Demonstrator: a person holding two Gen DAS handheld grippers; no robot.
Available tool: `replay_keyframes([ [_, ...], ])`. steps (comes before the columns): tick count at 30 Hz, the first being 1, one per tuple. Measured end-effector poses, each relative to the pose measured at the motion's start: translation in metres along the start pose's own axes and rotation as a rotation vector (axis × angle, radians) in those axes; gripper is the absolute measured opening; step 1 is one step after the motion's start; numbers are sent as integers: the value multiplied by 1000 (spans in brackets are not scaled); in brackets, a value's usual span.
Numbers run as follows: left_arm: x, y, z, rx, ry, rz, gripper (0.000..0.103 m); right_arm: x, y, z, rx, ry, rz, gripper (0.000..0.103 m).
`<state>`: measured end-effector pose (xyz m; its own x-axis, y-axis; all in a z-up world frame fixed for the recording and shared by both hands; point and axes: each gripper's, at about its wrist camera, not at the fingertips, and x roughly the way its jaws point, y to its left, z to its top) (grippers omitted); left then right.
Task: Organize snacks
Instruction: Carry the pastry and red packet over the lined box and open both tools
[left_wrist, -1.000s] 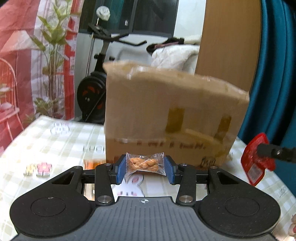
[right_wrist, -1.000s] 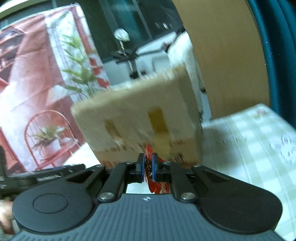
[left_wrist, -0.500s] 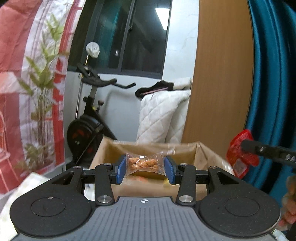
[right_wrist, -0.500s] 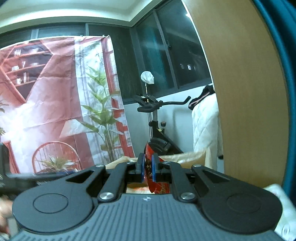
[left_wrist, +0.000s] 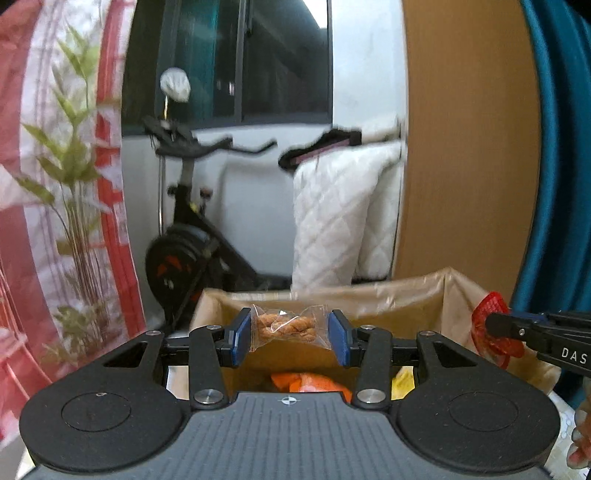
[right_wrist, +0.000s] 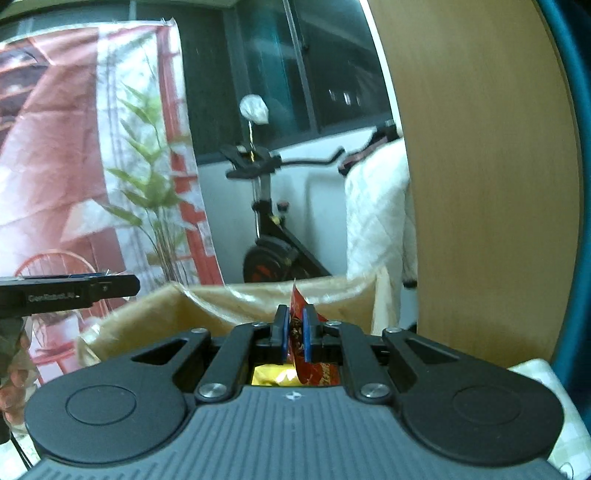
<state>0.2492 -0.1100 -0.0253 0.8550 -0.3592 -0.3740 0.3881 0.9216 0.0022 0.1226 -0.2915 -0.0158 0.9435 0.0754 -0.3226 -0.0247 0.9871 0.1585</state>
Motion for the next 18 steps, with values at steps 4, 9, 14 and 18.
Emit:
replay_keyframes([
  [4,1,4,-8,-16,30,-14,60,-1,-2,-3,-19,21,0,28],
  [9,-11,3,-12,3,35,-3,74,-15,-3,-6,5,4,11,37],
  [14,-32,5,-16,-27,37,15,80,-24,11,-10,-7,17,34,55],
  [18,-49,10,-21,-36,59,10,81,-35,22,-15,-17,32,55,65],
])
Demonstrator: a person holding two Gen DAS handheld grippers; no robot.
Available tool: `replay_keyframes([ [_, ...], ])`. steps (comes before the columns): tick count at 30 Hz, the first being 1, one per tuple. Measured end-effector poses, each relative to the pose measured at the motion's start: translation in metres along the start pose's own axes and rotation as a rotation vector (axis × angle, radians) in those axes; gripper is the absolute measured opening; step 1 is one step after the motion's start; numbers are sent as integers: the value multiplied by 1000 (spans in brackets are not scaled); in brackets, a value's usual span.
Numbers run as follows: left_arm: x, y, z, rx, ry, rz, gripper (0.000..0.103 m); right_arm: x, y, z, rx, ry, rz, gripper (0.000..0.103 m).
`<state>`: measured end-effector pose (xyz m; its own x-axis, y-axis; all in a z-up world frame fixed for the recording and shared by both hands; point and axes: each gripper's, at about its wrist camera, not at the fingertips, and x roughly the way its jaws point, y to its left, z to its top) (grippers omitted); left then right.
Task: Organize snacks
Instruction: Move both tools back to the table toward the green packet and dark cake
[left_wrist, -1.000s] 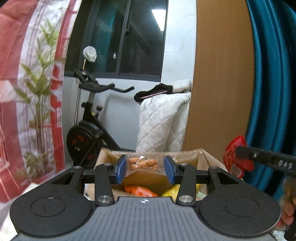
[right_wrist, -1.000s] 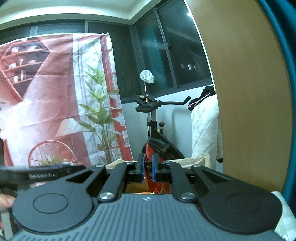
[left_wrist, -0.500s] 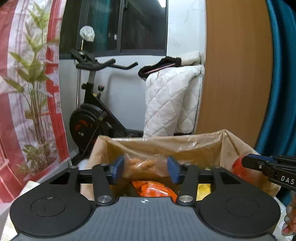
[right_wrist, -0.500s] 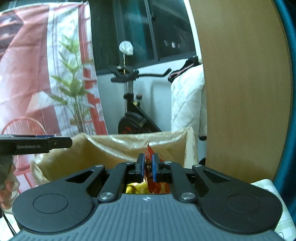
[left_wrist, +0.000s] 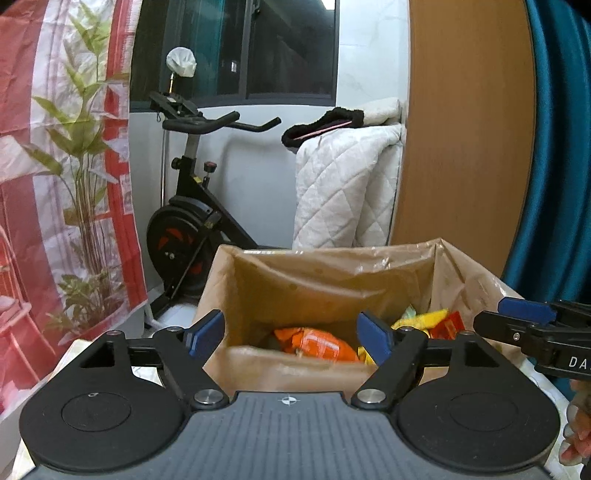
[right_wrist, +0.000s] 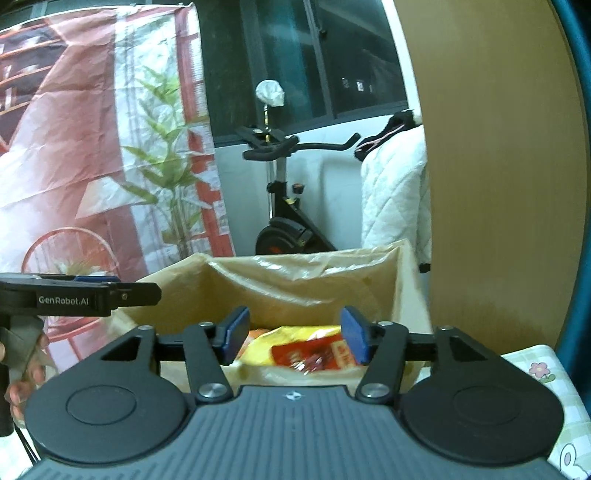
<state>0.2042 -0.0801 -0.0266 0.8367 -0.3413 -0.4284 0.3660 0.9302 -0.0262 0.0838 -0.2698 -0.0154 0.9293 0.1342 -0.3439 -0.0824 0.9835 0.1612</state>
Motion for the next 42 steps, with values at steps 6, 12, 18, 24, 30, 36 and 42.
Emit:
replay_keyframes([
  [6,-25,5,-16,-25,-2,-7,85,-13,18,-7,21,-5,-14,92],
  [12,-45,4,-31,-30,8,-35,85,-27,41,-18,-32,1,14,96],
  [18,-60,6,-47,-25,29,-57,85,-35,54,-35,-34,25,37,96],
  [24,-71,10,-73,-14,78,-57,85,-36,55,-60,1,89,19,96],
  [30,-73,20,-99,-33,142,-49,85,-36,49,-84,25,148,-2,96],
  [36,-70,26,-118,-48,192,-50,84,-34,44,-111,38,230,-23,96],
  [42,-67,26,-135,-64,232,-73,83,-32,44,-140,-63,343,-38,93],
])
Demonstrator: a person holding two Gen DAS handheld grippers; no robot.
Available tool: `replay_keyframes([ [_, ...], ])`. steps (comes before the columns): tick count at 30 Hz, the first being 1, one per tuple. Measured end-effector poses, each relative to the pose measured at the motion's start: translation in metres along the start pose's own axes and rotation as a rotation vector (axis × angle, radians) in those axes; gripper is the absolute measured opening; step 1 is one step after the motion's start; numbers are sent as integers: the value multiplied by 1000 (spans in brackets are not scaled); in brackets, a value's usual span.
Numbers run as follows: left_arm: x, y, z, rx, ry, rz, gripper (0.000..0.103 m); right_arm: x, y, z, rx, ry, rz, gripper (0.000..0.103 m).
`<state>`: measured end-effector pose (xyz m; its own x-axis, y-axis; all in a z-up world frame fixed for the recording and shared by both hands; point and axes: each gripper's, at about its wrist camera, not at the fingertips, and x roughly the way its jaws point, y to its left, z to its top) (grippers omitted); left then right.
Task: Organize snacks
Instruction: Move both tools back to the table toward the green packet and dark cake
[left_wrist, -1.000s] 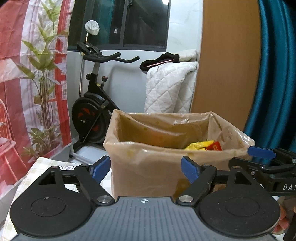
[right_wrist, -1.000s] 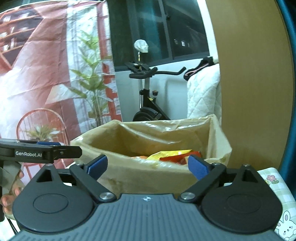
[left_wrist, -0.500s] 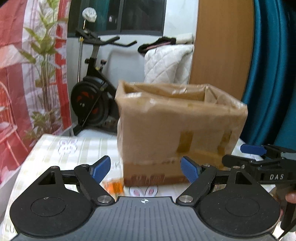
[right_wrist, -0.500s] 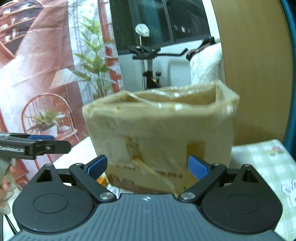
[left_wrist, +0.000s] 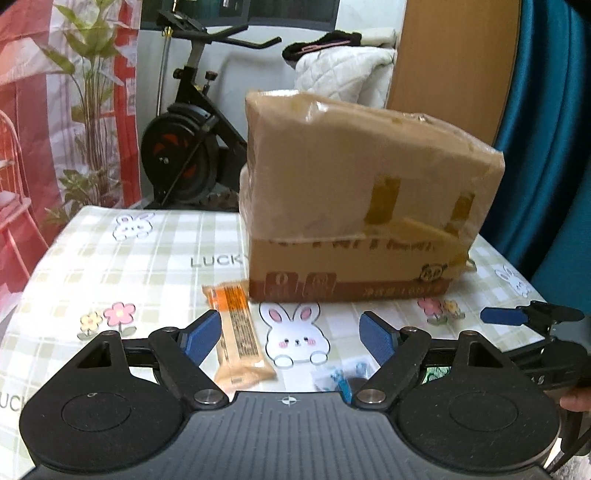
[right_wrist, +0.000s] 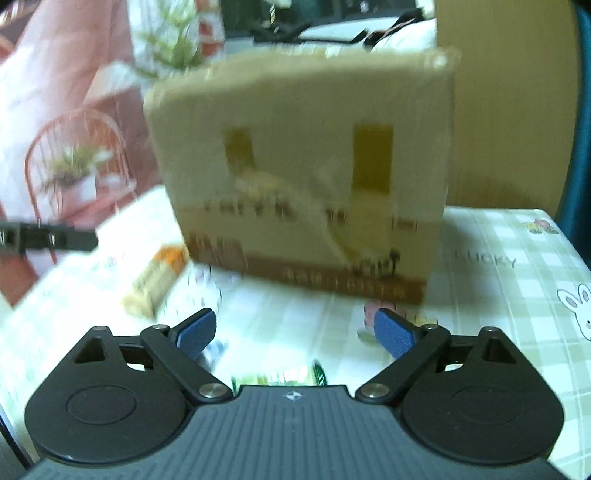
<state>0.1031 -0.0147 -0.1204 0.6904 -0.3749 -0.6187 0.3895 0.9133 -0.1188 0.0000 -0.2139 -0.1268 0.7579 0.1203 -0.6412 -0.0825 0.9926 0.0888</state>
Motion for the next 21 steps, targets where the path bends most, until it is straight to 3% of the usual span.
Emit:
replay_keyframes([
  [5,4,-3,-9,2,27,-20,80,1,2,-23,-38,74,-24,91],
  [12,6,-8,-25,2,61,-46,79,1,9,-39,2,166,88,83],
  [21,7,-6,-35,-19,81,-47,78,22,6,-33,79,192,111,76],
])
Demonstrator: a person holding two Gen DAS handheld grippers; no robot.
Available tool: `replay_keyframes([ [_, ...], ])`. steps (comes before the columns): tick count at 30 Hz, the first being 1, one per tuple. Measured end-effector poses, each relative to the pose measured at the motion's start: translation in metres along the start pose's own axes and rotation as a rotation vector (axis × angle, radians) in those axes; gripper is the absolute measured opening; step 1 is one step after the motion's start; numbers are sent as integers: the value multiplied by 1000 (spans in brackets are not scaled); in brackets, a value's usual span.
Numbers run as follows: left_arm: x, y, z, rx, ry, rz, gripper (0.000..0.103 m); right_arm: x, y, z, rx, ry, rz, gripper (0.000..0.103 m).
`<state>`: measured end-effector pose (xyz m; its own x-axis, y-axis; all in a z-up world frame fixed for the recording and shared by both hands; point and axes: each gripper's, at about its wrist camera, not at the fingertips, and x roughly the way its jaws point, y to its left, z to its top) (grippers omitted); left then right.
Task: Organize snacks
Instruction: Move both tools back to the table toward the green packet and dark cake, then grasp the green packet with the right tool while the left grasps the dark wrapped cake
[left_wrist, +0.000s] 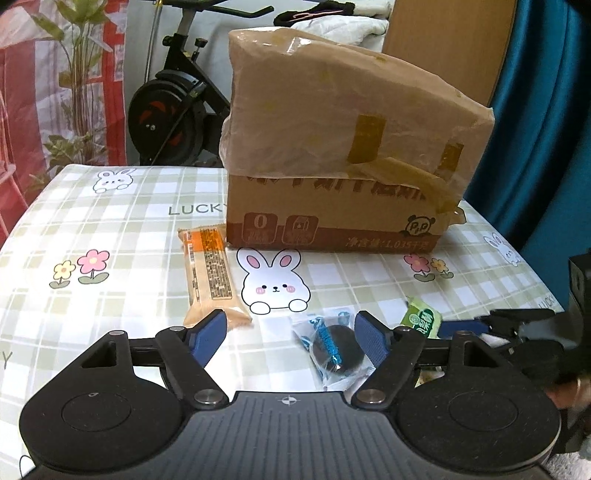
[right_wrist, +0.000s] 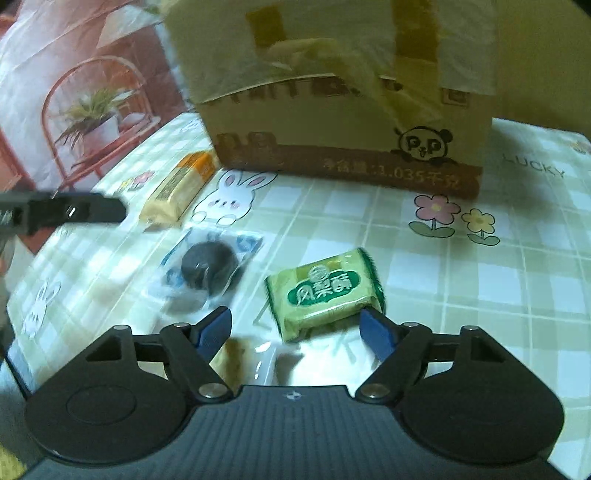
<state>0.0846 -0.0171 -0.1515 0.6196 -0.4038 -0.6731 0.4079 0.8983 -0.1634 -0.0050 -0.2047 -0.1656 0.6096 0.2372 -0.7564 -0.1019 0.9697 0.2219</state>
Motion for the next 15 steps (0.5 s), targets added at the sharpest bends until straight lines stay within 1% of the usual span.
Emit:
replay_keyframes([
  [1,0,0,-1,-4,1,0,78,2,-2,3,11,-5,-2,76],
  [6,1,-3,-3,-13,6,-5,76,14,-10,17,88,-37,-16,66],
  [8,2,-5,-5,-16,7,-9,75,18,-10,19,93,-49,-28,66],
  [10,2,-6,-6,-18,8,-12,74,23,-4,21,61,-50,-56,64],
  [12,2,-8,-7,-20,9,-13,74,27,3,22,6,-45,-97,59],
  [15,3,-9,-8,-23,14,-13,74,31,15,16,-110,-41,-152,55],
])
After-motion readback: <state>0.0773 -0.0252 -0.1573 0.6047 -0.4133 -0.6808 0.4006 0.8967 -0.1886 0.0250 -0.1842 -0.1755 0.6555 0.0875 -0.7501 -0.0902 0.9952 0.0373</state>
